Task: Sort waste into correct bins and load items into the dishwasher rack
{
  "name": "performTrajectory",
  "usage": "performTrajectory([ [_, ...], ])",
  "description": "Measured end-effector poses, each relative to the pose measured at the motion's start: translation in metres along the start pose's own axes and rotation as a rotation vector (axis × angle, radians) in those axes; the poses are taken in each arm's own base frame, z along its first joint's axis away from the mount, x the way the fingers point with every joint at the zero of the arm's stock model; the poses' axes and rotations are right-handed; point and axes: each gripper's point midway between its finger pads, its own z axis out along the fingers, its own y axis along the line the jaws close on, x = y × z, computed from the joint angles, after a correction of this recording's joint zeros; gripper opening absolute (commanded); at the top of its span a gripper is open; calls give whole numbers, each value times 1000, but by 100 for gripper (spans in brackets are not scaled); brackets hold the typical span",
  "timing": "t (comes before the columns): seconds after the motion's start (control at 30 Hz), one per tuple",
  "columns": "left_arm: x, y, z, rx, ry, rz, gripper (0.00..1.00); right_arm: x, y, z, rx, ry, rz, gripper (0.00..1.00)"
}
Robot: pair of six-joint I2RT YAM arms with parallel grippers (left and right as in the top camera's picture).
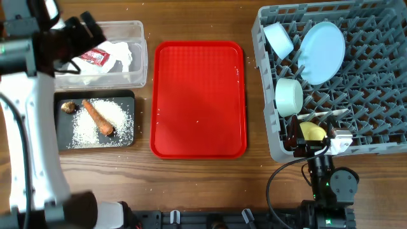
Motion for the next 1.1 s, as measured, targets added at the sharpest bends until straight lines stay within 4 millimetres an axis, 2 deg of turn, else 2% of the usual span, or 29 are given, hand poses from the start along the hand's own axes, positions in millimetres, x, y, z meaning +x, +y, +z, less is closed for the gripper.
performTrajectory([
  [0.1, -20, -30, -34, 79, -180, 53, 100, 0, 0, 0, 0, 0, 0, 100],
  [0.17, -23, -36, -38, 124, -276, 64, 100, 0, 0, 0, 0, 0, 0, 100],
  [0.27, 0, -25, 0, 169, -378, 69, 100, 0, 0, 0, 0, 0, 0, 100],
  [0.3, 23, -15, 20, 176, -379, 70, 100, 0, 0, 0, 0, 0, 0, 100],
  [0.37, 60, -3, 46, 216, -408, 76, 100, 0, 0, 0, 1, 1, 0, 100],
  [0.43, 83, 4, 51, 252, -450, 82, 100, 0, 0, 0, 1, -1, 0, 100],
  [0.5, 122, 21, 53, 262, -458, 83, 100, 0, 0, 0, 3, -1, 0, 100],
  [0.6, 160, 42, 49, 260, -473, 75, 100, 0, 0, 0, 3, 0, 0, 100],
  [0.67, 173, 47, 41, 273, -511, 78, 100, 0, -1, 0, 3, 1, 0, 100],
  [0.83, 179, 51, 2, 334, -710, 89, 100, 0, -1, 0, 3, 1, 0, 100],
  [1.0, 191, 57, -4, 360, -804, 91, 100, 0, -1, 0, 3, 1, 0, 100],
  [1.1, 199, 63, 0, 349, -804, 86, 100, 0, -1, 0, 3, 1, 1, 100],
])
